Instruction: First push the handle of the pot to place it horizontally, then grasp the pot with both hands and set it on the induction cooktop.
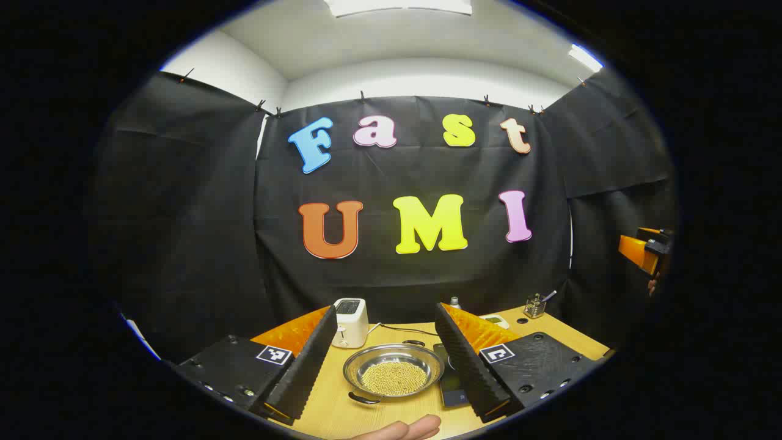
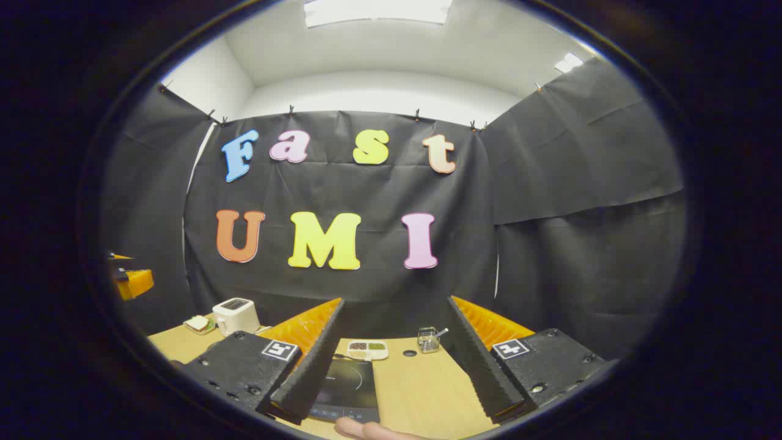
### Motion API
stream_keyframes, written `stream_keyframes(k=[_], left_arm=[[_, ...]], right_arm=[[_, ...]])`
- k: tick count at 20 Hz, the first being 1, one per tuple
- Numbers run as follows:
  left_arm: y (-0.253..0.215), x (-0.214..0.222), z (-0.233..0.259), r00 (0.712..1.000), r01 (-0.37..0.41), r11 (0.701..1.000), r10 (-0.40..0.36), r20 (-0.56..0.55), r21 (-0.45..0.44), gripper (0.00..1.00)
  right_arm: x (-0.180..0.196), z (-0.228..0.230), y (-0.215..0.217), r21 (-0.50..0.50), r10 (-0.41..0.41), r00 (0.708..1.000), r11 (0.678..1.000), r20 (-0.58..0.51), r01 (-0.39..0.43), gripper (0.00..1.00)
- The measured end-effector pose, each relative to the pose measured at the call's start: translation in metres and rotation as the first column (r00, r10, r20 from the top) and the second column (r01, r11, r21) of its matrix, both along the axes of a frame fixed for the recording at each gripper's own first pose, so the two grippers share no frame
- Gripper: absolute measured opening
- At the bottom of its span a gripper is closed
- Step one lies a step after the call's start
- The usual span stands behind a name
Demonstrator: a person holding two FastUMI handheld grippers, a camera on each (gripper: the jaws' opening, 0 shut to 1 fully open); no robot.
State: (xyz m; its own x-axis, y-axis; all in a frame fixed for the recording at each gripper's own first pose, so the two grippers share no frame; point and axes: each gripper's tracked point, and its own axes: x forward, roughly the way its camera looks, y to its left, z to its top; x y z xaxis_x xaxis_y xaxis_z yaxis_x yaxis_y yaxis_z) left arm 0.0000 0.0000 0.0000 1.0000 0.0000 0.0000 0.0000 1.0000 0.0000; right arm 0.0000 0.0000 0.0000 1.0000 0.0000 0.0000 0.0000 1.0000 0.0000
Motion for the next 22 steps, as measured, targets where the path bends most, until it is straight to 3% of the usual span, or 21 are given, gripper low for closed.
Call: stream_keyframes(k=[1,11,22], left_arm=[[0.004,-0.001,0.002,1.000,-0.002,1.000,0.002,0.004,-0.003,0.96],[0.011,-0.012,0.012,0.999,-0.005,1.000,0.005,0.039,-0.008,0.96],[0.006,-0.001,-0.011,1.000,0.008,1.000,-0.008,-0.004,-0.013,0.96]], right_arm=[[-0.001,-0.001,0.000,0.005,0.003,1.000,1.000,-0.003,-0.003,0.96],[-0.001,-0.001,0.000,0.012,0.017,1.000,1.000,-0.004,-0.017,0.96],[0.000,-0.007,0.000,0.002,0.017,1.000,1.000,-0.001,-0.017,0.96]])
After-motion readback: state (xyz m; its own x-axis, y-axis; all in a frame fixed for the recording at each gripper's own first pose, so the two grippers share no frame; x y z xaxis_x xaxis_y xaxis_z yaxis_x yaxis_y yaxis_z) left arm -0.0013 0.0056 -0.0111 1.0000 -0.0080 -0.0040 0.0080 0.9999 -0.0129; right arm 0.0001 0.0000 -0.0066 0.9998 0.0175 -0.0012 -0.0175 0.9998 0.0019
